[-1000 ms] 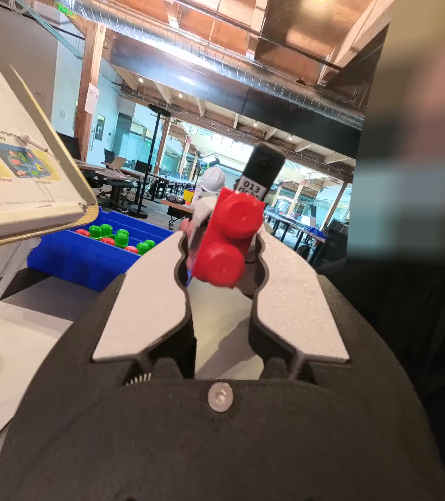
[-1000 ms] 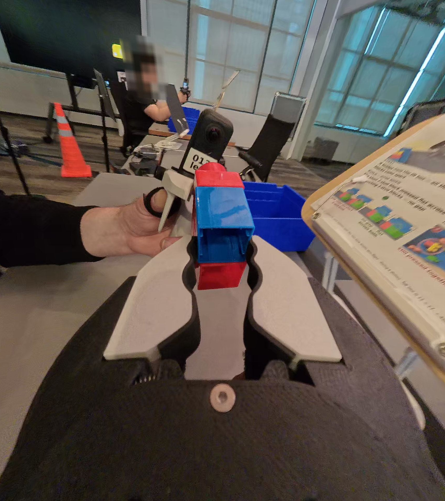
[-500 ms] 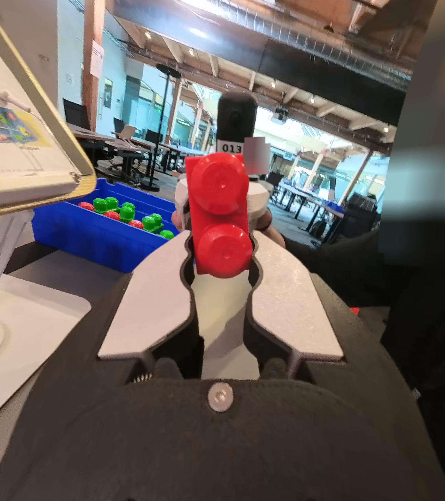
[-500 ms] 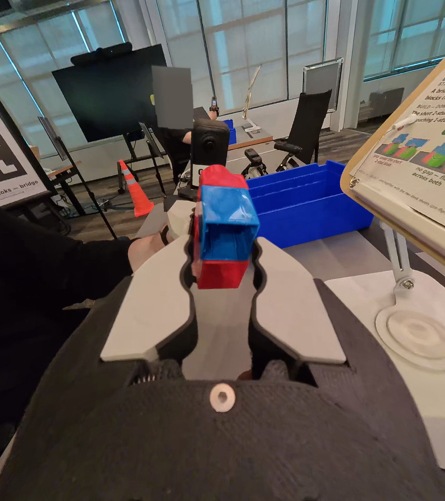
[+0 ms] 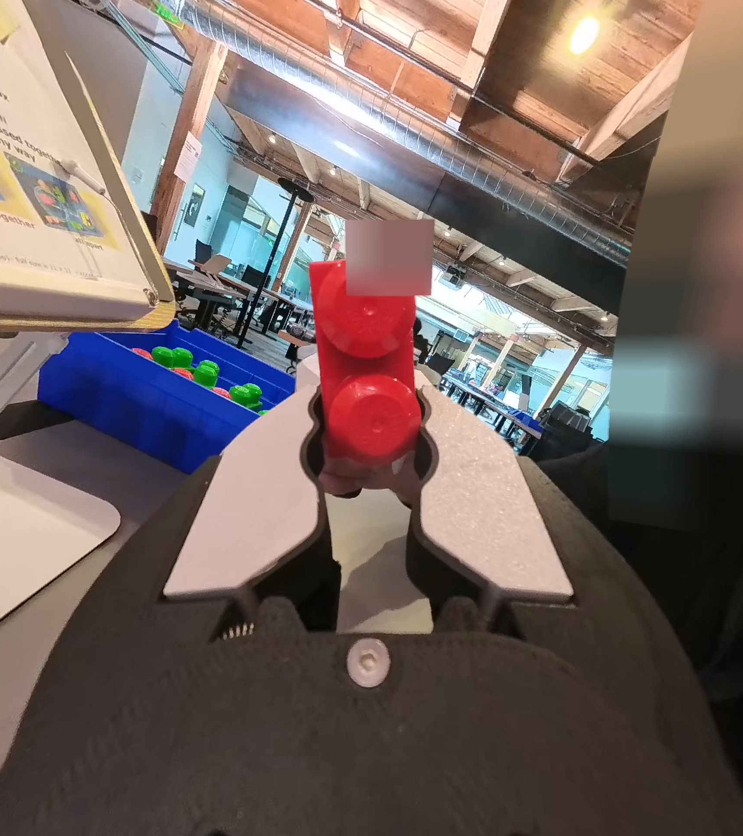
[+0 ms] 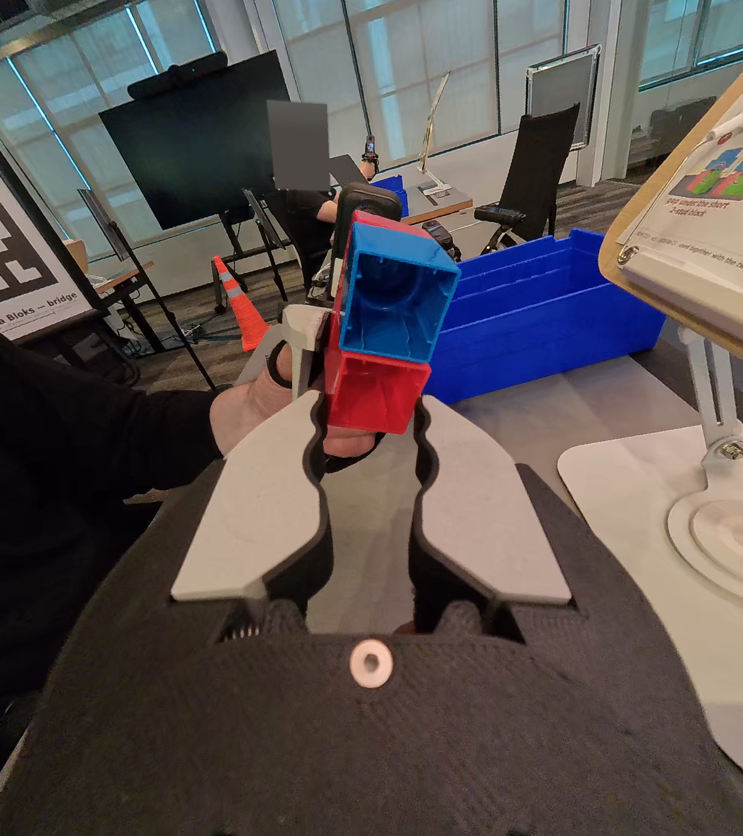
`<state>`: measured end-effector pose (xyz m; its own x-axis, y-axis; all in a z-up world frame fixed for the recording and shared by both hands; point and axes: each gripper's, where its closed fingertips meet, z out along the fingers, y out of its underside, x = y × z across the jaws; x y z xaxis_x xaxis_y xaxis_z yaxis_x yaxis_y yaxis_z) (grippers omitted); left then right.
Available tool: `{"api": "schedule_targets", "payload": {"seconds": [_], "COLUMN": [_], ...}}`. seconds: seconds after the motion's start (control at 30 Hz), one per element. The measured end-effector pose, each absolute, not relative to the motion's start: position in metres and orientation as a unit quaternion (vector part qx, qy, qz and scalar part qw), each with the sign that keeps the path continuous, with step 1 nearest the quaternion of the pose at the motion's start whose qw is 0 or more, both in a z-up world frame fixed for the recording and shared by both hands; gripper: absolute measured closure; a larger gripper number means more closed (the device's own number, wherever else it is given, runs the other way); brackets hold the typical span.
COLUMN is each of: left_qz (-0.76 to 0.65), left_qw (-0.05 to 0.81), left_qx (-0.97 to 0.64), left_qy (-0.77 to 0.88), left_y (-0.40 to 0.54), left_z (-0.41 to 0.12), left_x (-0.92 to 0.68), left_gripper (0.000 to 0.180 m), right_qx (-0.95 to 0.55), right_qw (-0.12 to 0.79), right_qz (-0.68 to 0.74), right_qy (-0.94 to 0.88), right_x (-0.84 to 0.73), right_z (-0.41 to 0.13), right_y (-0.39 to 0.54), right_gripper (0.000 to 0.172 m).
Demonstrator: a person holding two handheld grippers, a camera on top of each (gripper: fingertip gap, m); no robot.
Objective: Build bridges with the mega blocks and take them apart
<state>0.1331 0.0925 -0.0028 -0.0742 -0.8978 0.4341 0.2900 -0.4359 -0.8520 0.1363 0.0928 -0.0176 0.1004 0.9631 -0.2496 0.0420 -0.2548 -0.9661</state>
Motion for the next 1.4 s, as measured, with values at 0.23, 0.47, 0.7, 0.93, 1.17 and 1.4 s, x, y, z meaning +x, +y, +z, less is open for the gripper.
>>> {"api": "schedule_targets", "payload": {"seconds": [0.23,0.47,0.7,0.93,1.17,1.4], "left_qz": [-0.657,-0.648,-0.642,-0.654,-0.628,-0.631], "left_qw": [0.457,0.458,0.452,0.464,0.466,0.45], "left_qx": [-0.516,-0.522,-0.529,-0.51,-0.527,-0.532], "left_qy": [0.305,0.313,0.32,0.313,0.333,0.342], "left_y": [0.091,0.092,0.092,0.096,0.094,0.091], "left_z": [-0.005,-0.01,-0.012,-0.002,-0.005,-0.011], "left_x": [0.136,0.138,0.137,0.126,0.127,0.133], "left_gripper": [0.144,0.144,0.144,0.133,0.145,0.145], "right_qx": [-0.601,-0.609,-0.61,-0.605,-0.593,-0.578], "right_qw": [0.43,0.425,0.425,0.417,0.437,0.467], "right_qz": [0.519,0.509,0.5,0.502,0.502,0.518], "right_qy": [-0.429,-0.436,-0.445,-0.457,-0.453,-0.424], "right_x": [0.139,0.14,0.14,0.139,0.139,0.147], "right_z": [-0.018,-0.021,-0.023,-0.026,-0.022,-0.007], "right_y": [0.091,0.092,0.092,0.089,0.09,0.096], "right_gripper": [0.137,0.137,0.137,0.137,0.127,0.138]}}
